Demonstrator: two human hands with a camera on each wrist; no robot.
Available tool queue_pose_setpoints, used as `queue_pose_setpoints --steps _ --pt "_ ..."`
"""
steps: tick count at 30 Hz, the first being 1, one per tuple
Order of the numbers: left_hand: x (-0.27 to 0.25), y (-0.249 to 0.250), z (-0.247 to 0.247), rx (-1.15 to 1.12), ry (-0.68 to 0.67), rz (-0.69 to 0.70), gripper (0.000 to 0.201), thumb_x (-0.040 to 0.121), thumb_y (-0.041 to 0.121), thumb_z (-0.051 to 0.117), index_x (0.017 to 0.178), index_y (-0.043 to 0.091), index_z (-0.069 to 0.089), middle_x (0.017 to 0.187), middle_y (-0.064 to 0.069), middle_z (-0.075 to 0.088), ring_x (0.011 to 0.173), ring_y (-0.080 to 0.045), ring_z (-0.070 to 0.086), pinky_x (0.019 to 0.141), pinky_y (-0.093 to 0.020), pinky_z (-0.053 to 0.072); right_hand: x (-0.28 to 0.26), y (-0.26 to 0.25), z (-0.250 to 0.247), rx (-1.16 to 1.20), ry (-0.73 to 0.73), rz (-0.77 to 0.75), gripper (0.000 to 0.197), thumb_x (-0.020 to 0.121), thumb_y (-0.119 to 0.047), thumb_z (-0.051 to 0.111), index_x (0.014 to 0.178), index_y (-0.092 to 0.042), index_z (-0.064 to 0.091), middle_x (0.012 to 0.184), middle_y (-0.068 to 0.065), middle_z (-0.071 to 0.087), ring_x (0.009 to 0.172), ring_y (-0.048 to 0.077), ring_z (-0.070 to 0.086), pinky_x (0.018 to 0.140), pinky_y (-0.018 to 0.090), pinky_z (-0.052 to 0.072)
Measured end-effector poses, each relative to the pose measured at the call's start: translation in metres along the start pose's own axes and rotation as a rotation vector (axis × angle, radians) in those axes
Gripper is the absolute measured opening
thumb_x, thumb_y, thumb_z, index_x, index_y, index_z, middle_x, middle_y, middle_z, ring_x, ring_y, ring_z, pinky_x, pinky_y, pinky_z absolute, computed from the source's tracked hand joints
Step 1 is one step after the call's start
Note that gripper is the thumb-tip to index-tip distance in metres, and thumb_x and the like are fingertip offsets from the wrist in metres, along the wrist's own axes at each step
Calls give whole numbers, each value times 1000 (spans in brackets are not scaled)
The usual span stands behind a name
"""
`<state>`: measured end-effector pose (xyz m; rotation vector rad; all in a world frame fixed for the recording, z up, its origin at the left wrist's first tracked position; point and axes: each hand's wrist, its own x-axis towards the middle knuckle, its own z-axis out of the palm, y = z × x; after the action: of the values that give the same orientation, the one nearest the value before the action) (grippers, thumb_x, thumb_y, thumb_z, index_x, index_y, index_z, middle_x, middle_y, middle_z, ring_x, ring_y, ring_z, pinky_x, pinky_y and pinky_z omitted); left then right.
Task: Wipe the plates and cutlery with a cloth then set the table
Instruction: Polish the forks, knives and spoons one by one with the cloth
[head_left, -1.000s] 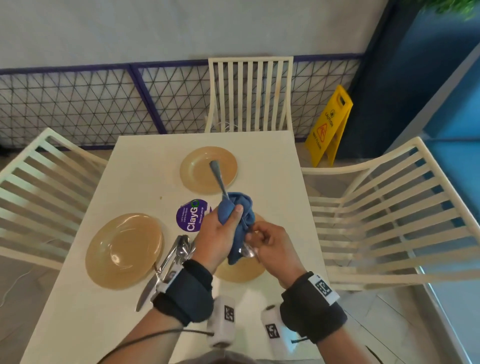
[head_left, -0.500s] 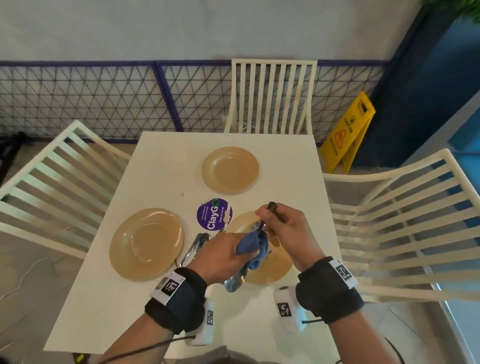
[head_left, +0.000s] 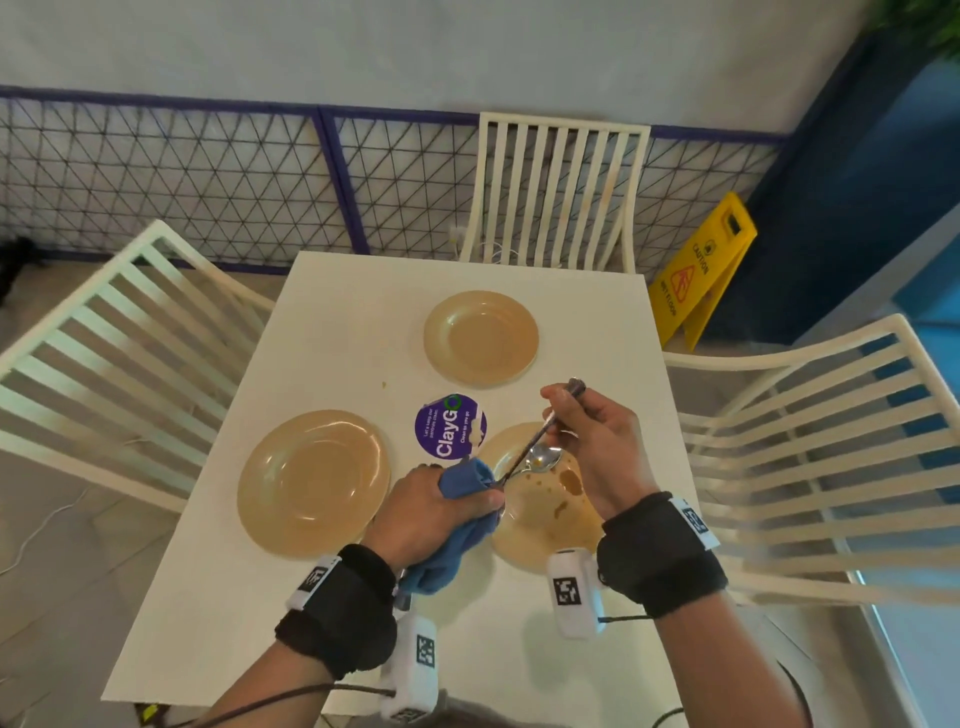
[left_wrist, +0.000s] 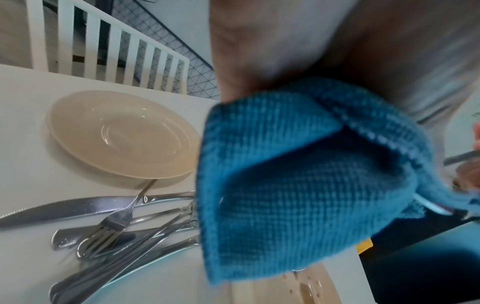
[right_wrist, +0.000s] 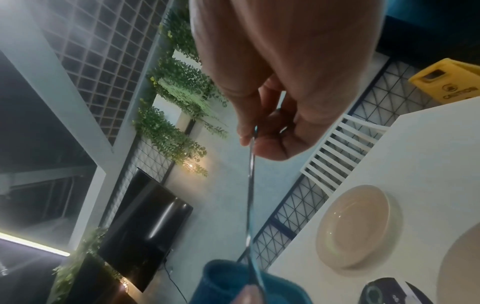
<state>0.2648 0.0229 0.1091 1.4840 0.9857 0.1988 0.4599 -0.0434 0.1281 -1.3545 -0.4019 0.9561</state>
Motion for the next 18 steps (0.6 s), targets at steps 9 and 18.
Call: queue_pose_setpoints --steps 9,18 --pt "6 -34 -33 -30 88 -23 35 72 50 79 87 19 76 84 -4 78 84 -25 75 88 -54 57 -5 21 25 18 111 60 17 98 -14 60 101 -3 73 84 16 59 67 17 57 63 25 56" --pt "-6 -34 -69 56 -355 -73 59 80 27 72 135 31 49 119 4 71 111 -16 67 100 -40 54 -9 23 25 -66 97 68 21 98 -17 61 103 0 74 85 14 64 69 17 59 59 21 56"
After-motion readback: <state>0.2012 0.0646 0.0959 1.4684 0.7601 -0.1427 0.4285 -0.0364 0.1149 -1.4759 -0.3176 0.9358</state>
